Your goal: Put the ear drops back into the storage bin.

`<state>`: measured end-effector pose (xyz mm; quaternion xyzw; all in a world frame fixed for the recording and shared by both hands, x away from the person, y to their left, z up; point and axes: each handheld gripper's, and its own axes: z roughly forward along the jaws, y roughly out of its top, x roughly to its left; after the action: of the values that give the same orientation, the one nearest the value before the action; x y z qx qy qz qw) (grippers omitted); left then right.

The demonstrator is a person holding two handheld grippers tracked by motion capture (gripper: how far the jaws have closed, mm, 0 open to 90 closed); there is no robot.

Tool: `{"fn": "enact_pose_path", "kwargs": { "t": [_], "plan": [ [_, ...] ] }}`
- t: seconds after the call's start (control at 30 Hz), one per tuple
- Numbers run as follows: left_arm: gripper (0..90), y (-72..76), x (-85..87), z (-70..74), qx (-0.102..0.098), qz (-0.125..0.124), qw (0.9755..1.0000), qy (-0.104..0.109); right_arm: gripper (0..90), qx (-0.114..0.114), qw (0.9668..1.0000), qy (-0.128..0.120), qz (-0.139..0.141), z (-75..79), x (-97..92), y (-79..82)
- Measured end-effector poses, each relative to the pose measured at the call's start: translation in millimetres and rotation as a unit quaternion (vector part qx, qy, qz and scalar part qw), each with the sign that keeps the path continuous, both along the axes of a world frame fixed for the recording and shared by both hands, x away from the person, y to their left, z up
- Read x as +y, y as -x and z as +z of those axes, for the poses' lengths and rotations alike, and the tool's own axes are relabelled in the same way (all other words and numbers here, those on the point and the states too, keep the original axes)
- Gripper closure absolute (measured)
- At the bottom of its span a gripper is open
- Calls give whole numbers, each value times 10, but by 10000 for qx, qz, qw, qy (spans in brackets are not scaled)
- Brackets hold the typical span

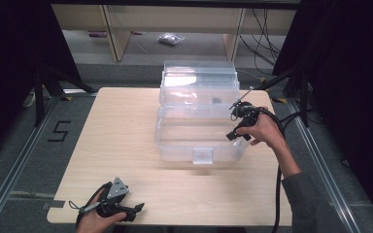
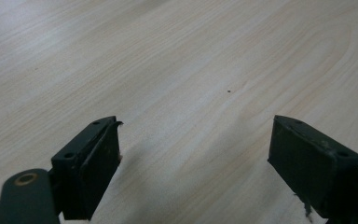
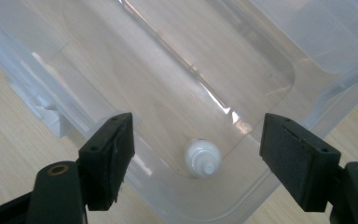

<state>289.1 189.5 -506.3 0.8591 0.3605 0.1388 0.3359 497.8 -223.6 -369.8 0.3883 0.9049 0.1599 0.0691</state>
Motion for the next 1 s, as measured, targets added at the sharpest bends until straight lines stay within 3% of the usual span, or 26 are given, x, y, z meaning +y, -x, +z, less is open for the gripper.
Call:
{"fn": "enact_pose_path", "kwargs": {
  "t": [0.03,0.2,0.23,0.37,0.43,0.5,0.53,0.57,0.63,0.77,0.87,1.0],
  "plan": [
    [159,1,-2,-3,-4,2,10000,8,272,-91,9999,-20,117,0,-6,-5],
    [159,1,0,0,-3,-2,10000,0,272,-65,10000,-53,-41,42,11,36],
    [159,0,0,-2,1,-9,10000,-11,272,-181,9997,-92,118,37,6,26],
    [159,0,0,0,-4,0,10000,1,272,-175,9997,-63,137,46,23,43],
    [159,-1,2,-1,1,-3,10000,-10,271,-73,9999,-76,2,59,37,66],
    [159,-3,4,1,-13,5,10000,-13,272,-183,9996,-118,156,62,30,57],
    [158,-5,5,0,-18,-15,10000,-18,271,-97,9999,-108,7,80,40,85],
    [159,-2,3,-2,-1,9,10000,-11,272,-89,9999,-143,26,80,44,94],
    [159,-3,3,-1,-9,10,10000,-12,272,-260,9994,-131,210,80,41,95],
    [159,-2,3,-2,-2,6,10000,-18,272,-145,9997,-200,73,96,65,164],
    [159,-1,-4,-7,-17,62,10000,62,272,-309,9990,-251,203,81,56,199],
    [159,-1,1,-3,1,66,10000,61,272,-190,9994,-289,98,79,65,261]
  ]
}}
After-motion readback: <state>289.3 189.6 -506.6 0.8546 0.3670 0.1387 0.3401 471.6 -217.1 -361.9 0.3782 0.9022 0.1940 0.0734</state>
